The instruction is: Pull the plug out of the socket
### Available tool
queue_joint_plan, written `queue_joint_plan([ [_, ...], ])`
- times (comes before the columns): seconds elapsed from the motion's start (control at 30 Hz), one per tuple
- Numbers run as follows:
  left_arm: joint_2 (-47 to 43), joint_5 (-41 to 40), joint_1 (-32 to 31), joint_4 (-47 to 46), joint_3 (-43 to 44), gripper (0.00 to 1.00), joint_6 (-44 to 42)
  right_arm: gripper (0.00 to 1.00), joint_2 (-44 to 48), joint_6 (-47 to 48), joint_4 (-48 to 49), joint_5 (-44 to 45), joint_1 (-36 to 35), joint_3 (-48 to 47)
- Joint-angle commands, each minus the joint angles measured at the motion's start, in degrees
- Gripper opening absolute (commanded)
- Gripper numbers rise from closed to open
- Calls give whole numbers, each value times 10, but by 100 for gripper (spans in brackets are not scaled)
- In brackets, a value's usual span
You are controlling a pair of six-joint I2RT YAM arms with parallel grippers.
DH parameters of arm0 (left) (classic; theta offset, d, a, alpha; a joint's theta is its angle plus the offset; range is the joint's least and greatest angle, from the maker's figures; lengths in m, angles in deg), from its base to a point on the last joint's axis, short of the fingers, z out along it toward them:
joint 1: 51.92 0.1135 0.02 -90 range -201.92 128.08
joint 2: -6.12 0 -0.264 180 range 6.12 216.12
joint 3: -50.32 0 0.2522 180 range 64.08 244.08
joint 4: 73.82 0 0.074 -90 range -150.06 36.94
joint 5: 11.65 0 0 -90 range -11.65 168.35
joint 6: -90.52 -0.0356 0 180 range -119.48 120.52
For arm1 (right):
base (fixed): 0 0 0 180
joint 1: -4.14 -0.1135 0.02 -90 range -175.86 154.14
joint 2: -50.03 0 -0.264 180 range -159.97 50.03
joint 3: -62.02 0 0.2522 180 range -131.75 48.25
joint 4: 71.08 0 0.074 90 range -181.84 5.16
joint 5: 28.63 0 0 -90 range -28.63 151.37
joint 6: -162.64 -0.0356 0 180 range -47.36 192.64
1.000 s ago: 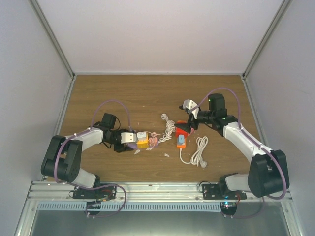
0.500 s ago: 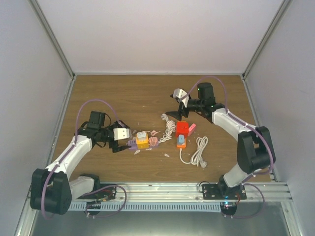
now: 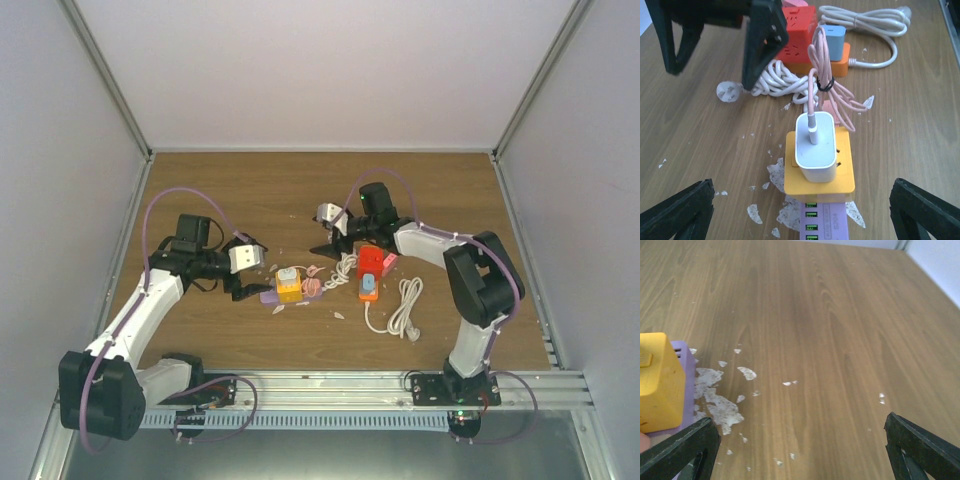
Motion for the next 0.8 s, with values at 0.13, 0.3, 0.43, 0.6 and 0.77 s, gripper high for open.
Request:
queue_joint_plan([
  [0.13, -8, 28, 4, -11, 7, 90, 53, 87, 26, 73, -11, -72, -36, 26],
  [0.3, 10, 31, 1, -34, 21, 80, 95, 83, 40, 99, -66, -102, -50, 31],
  [0.43, 17, 30, -6, -44, 23, 74, 105, 81, 51, 102, -73, -99, -75, 44],
  [0.6, 21, 16, -27, -60, 15, 70, 113, 81, 53, 79, -64, -95, -90, 50],
  [0.77, 24, -19, -60, -91, -1, 66, 128, 83, 50, 33, -22, -84, -91, 67],
])
